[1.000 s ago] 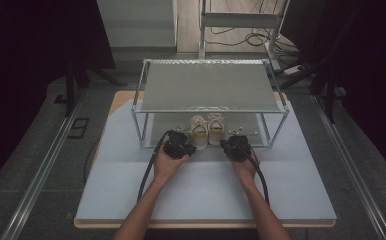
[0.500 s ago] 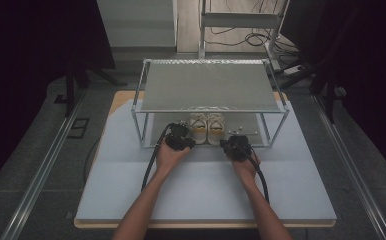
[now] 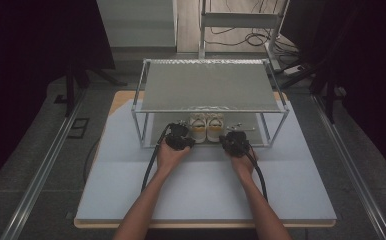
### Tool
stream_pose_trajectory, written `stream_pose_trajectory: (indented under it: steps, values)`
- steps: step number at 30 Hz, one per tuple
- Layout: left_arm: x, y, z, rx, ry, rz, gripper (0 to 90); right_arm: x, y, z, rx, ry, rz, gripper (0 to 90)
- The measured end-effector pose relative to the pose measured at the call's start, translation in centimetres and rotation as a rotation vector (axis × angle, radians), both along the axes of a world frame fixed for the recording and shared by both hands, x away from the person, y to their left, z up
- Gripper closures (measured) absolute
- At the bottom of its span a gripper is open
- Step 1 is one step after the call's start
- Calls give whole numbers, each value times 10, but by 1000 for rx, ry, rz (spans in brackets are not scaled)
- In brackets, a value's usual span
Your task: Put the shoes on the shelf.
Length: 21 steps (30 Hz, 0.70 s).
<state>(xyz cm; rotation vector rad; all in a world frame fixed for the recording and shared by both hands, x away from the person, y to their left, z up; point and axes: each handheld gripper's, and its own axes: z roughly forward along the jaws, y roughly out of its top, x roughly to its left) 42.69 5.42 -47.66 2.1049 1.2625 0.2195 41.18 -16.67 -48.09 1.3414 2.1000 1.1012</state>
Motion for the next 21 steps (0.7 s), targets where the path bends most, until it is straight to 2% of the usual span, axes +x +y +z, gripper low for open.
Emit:
stream_pose_trajectory:
  steps: [8,11,13,14,16,17,18,21]
  values:
    - [1,0,0,5,0,-2,771,4,-2,-8,-2,9,-25,874]
    - [5,0,2,33,-15,-20,767,4,-2,-8,-2,11,-23,877]
    - [7,-3,2,6,3,13,766,4,-2,-8,-3,12,-21,877]
    - [9,-4,2,20,-4,-7,765,4,-1,-8,-3,14,-19,877]
    - [8,-8,0,12,4,11,767,4,-1,-9,-4,14,-18,876]
    - [7,-8,0,18,-4,8,771,4,-1,-9,-2,15,-15,874]
    - [7,-6,1,27,-15,-15,770,3,-1,-8,0,19,-16,872]
    - [1,-4,7,16,-38,-20,768,0,-2,-7,1,7,-6,872]
